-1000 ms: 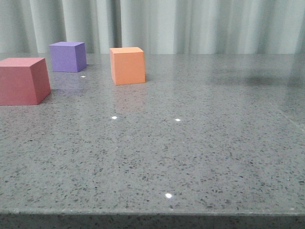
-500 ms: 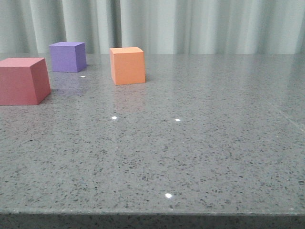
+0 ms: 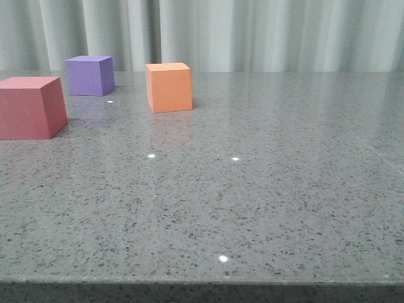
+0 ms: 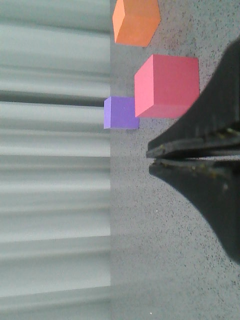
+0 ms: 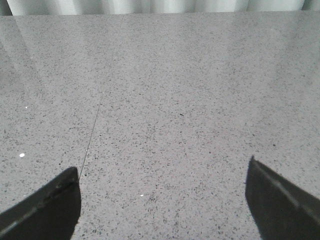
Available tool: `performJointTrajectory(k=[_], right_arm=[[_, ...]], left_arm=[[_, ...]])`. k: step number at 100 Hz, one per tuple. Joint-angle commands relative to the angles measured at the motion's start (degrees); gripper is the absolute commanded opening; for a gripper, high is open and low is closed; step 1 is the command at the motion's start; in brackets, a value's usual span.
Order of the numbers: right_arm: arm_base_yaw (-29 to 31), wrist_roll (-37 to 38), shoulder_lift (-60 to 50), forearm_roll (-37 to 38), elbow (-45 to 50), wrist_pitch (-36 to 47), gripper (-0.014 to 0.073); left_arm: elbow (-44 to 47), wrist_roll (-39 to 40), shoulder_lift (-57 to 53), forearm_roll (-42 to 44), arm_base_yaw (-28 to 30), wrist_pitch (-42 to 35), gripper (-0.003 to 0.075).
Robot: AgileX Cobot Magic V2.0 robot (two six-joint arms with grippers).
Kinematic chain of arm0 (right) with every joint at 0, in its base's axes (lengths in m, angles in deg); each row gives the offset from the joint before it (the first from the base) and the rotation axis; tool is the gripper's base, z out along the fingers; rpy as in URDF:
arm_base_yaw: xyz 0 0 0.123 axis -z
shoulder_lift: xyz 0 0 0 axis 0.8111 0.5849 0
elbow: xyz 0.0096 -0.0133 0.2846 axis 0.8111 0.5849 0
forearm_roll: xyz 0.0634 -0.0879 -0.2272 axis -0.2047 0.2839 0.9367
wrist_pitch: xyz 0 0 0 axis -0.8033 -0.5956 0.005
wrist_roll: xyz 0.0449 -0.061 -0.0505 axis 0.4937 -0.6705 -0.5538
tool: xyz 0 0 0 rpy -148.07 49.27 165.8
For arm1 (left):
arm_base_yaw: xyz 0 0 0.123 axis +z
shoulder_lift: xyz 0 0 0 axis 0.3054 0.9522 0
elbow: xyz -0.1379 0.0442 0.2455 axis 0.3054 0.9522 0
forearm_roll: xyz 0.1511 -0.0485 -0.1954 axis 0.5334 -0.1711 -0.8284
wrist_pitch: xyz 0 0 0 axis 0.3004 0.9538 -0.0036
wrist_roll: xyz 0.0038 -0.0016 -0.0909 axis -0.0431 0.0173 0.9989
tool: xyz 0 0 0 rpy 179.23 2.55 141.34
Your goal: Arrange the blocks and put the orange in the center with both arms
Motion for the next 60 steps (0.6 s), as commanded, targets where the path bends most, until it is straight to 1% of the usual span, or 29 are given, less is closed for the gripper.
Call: performJointTrajectory(k=[1, 16, 21, 25, 29, 30, 33, 35, 40, 42, 47, 49, 54, 58, 60], right_arm=[[0.3, -0.3, 0.2, 1.7, 0.2, 8.2, 0.0654], [0.3, -0.3, 1.3, 1.8, 1.4, 14.8, 0.0646], [0.3, -0.3, 1.6, 1.8, 1.5, 16.3, 0.062], [0.3, -0.3, 2.0, 1.8, 1.5, 16.9, 0.058], [0.3, -0.3, 2.2, 1.8, 1.5, 17.2, 0.051], [0.3, -0.3, 2.2, 1.8, 1.5, 17.2, 0.051], [0.3, -0.3, 2.2, 1.8, 1.5, 17.0, 0.0446], [0.3, -0.3, 2.2, 1.8, 1.5, 16.9, 0.0418], [0.3, -0.3, 2.3, 1.8, 1.5, 16.5, 0.0293], [0.3, -0.3, 2.3, 1.8, 1.5, 16.5, 0.026], [0.3, -0.3, 2.3, 1.8, 1.5, 16.5, 0.0132], [0.3, -0.3, 2.3, 1.8, 1.5, 16.5, 0.0101], [0.3, -0.3, 2.3, 1.8, 1.5, 16.5, -0.001], [0.3, -0.3, 2.3, 1.8, 1.5, 16.5, -0.0071], [0.3, -0.3, 2.3, 1.8, 1.5, 16.5, -0.0069]], left_arm=[[2.4, 0.2, -2.1, -0.4, 0.1, -4.7, -0.002], [2.4, 0.2, -2.1, -0.4, 0.1, -4.7, -0.002], [2.4, 0.2, -2.1, -0.4, 0.1, -4.7, -0.002], [2.4, 0.2, -2.1, -0.4, 0.1, -4.7, -0.002], [2.4, 0.2, -2.1, -0.4, 0.1, -4.7, -0.002], [2.4, 0.2, -2.1, -0.4, 0.1, -4.7, -0.002], [2.4, 0.2, -2.1, -0.4, 0.1, -4.7, -0.002], [2.4, 0.2, -2.1, -0.4, 0.1, -4.7, -0.002], [2.4, 0.2, -2.1, -0.4, 0.1, -4.7, -0.002], [2.4, 0.2, -2.1, -0.4, 0.1, -4.7, -0.002], [2.4, 0.2, -2.1, -0.4, 0.1, -4.7, -0.002], [2.4, 0.2, -2.1, -0.4, 0.1, -4.7, -0.002], [2.4, 0.2, -2.1, -0.4, 0.1, -4.7, -0.002], [2.4, 0.2, -2.1, -0.4, 0.1, -4.7, -0.002], [2.4, 0.2, -2.1, -0.4, 0.1, -4.7, -0.002]])
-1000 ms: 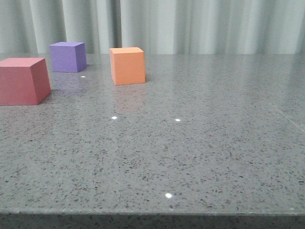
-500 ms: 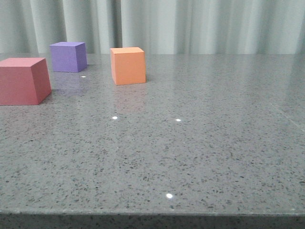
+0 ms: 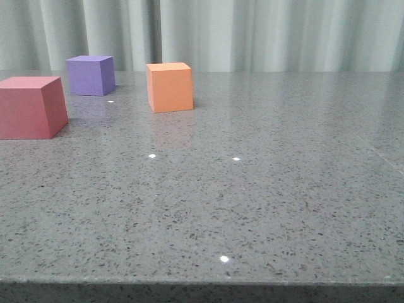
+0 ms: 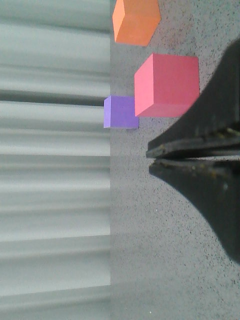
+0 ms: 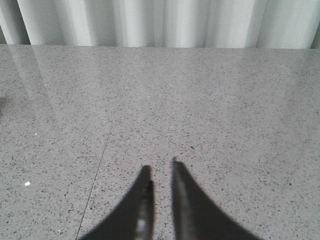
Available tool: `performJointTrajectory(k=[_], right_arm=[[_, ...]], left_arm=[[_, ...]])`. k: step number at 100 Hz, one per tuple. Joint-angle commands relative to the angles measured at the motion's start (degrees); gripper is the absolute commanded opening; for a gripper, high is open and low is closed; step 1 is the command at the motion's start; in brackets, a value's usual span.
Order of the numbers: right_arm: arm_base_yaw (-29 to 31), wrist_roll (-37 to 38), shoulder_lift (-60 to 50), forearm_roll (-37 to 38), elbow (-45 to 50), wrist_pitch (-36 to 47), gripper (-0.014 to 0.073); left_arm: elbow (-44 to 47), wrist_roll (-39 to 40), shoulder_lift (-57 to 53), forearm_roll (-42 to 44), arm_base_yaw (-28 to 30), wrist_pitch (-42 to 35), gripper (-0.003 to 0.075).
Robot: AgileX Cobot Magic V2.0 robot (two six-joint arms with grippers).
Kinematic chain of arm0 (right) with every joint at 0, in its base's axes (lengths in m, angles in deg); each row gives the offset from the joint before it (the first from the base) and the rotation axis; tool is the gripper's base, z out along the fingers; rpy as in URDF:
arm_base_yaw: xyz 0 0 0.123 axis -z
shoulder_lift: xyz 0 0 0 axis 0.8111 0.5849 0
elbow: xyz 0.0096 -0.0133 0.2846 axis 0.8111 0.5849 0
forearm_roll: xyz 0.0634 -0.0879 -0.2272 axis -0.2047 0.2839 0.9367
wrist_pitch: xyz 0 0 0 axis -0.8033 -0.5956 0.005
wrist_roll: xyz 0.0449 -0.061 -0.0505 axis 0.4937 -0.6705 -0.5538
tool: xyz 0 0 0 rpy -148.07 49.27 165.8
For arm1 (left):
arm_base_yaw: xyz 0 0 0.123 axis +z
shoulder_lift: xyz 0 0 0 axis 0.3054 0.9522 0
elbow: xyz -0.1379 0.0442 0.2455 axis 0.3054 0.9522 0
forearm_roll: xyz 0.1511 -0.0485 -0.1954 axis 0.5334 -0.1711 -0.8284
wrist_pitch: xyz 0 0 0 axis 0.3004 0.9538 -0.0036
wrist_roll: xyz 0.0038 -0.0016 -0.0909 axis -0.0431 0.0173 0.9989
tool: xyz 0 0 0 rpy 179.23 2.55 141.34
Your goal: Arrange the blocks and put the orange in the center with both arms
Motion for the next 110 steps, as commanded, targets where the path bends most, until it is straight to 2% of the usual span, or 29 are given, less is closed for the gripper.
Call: performJointTrajectory(k=[1, 89, 110], right_arm=[[0.3, -0.4, 0.6, 0.9, -1.5, 4.8, -0.0064], [0.3, -0.4, 0.6, 0.9, -1.5, 4.8, -0.0069], [0.3, -0.4, 0.6, 0.9, -1.5, 4.9, -0.0069]], left_arm=[[2.4, 0.2, -2.1, -0.4, 0.1, -4.7, -0.002], [2.4, 0.2, -2.1, -0.4, 0.1, -4.6, -0.002], [-3.2, 0.2, -0.6, -3.3, 0.1, -2.4, -0.002]])
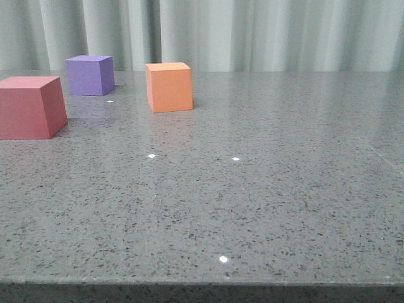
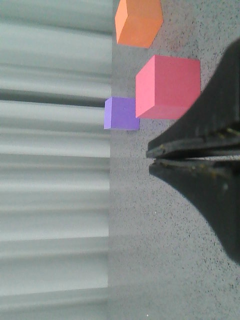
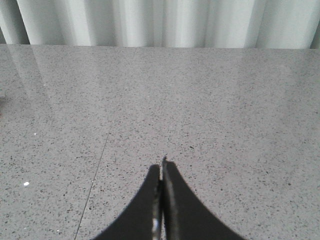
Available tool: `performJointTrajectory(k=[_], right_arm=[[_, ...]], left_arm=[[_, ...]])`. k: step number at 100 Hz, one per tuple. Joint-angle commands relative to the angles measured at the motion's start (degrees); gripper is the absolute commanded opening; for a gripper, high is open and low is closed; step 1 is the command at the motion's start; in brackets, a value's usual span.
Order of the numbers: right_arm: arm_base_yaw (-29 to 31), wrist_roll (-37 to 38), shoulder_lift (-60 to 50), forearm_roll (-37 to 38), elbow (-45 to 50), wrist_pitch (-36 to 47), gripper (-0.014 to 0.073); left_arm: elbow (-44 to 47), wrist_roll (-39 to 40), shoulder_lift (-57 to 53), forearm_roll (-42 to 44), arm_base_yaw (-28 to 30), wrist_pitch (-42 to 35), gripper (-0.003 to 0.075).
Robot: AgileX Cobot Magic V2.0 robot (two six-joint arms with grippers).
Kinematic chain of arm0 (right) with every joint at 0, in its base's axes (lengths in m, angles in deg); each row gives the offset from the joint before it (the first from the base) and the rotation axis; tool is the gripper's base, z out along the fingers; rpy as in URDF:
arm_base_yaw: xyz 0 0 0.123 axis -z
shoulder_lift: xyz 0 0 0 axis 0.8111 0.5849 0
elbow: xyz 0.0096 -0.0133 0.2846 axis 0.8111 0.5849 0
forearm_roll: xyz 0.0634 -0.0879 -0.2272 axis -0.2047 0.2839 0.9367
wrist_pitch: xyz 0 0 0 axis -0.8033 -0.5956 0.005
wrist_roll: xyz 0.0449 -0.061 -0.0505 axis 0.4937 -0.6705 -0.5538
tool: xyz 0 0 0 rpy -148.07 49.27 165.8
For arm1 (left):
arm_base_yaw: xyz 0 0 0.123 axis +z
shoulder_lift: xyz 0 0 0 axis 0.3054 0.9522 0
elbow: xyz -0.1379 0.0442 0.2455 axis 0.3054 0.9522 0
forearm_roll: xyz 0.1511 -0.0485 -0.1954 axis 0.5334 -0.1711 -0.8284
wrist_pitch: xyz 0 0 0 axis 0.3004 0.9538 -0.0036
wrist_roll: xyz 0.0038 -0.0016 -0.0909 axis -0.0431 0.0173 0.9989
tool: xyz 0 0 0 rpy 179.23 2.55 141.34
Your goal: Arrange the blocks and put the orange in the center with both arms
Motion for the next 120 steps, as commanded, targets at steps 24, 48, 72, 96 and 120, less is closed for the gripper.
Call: performJointTrajectory(k=[24, 48, 72, 96, 120], right_arm=[[0.3, -0.4, 0.6, 0.9, -1.5, 4.9, -0.0069], [0.3, -0.4, 0.6, 0.9, -1.5, 4.9, -0.0069], [0.3, -0.4, 0.6, 0.9, -1.5, 4.9, -0.0069], [0.3, -0.4, 0.6, 0.9, -1.5, 4.9, -0.0069], [0.3, -0.4, 0.6, 0.9, -1.5, 4.9, -0.0069]], left_arm=[[-20.9, 0.2, 11.9, -5.5, 0.1, 14.9, -0.002], [-42.8, 0.2, 29.9, -5.5, 0.1, 34.5, -0.002], [-56.5, 0.2, 42.3, -5.5, 0.1, 44.8, -0.002], [-58.6, 0.2, 46.4, -5.5, 0.1, 47.8, -0.002], [-58.6, 0.2, 46.9, -5.1, 0.1, 48.1, 0.0093]])
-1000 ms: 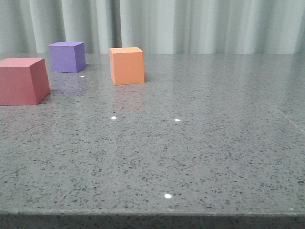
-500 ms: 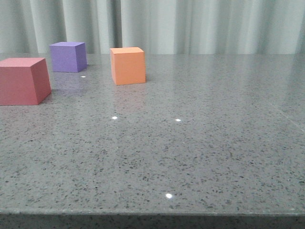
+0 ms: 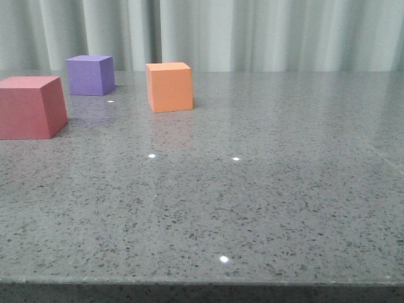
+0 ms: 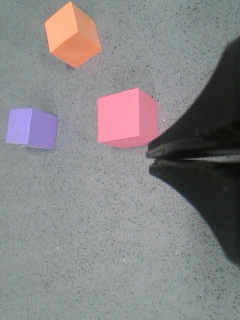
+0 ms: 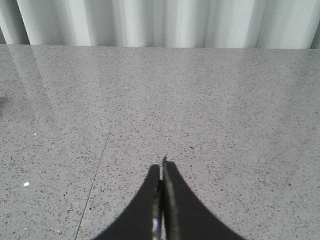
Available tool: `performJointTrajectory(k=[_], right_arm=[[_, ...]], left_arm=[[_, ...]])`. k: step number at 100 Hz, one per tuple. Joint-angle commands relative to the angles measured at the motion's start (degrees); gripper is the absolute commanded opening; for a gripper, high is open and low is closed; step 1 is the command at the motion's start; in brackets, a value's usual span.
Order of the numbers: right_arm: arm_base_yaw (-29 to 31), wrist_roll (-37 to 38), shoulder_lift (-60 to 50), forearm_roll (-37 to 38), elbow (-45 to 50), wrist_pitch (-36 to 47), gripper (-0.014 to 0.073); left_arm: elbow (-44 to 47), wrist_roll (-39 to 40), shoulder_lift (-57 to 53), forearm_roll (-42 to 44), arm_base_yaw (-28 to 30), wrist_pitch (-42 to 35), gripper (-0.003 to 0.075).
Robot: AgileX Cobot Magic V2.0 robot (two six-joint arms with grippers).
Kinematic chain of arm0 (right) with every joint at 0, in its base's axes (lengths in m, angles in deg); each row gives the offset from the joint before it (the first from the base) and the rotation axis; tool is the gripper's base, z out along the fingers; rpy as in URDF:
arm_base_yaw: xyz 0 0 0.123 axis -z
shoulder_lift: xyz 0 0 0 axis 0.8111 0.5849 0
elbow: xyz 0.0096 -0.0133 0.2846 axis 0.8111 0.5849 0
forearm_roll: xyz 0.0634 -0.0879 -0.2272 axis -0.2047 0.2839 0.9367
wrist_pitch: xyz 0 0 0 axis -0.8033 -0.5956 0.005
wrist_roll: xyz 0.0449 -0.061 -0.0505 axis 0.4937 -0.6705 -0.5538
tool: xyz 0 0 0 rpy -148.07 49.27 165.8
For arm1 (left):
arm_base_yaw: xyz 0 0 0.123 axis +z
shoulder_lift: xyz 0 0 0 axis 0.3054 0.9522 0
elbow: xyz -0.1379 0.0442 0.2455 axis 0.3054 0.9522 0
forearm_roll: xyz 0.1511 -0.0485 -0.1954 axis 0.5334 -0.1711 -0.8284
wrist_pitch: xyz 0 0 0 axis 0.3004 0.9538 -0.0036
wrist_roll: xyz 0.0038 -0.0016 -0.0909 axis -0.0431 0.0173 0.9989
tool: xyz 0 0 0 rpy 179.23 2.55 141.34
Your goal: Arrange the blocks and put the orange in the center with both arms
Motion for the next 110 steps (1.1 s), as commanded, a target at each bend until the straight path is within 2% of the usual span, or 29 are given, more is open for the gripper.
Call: performJointTrajectory(k=[1, 8, 20, 26, 41, 53, 81, 99, 110], right_arm=[[0.3, -0.4, 0.6, 0.9, -1.5, 4.9, -0.0069], [0.3, -0.4, 0.6, 0.9, -1.5, 4.9, -0.0069], [0.3, -0.4, 0.6, 0.9, -1.5, 4.9, -0.0069], [0.3, -0.4, 0.6, 0.9, -1.5, 4.9, -0.0069], [0.3, -0.4, 0.6, 0.9, -1.5, 4.9, -0.0069], [0.3, -0.4, 0.6, 0.9, -1.5, 4.9, -0.0069], [0.3, -0.4, 0.6, 0.9, -1.5, 4.9, -0.0069], [0.3, -0.4, 0.6, 0.9, -1.5, 4.9, -0.0069], [0.3, -0.4, 0.6, 0.9, -1.5, 4.9, -0.0069]], left_arm=[[-2.1, 0.2, 0.1, -0.4, 0.1, -3.1, 0.0104], [-2.1, 0.2, 0.1, 0.1, 0.1, -3.1, 0.0243], [-2.1, 0.2, 0.1, 1.8, 0.1, -3.0, 0.0606], [-2.1, 0.2, 0.1, 2.6, 0.1, -3.0, 0.0723], [-2.0, 0.2, 0.1, 3.2, 0.1, -3.0, 0.0622], [-2.0, 0.2, 0.1, 3.2, 0.1, -3.4, 0.0585], [-2.0, 0.2, 0.1, 2.6, 0.1, -3.6, 0.0573], [-2.2, 0.2, 1.9, -4.0, 0.1, -5.0, 0.0573], [-2.6, 0.2, 4.5, -9.4, 0.0, -8.5, 0.0573]])
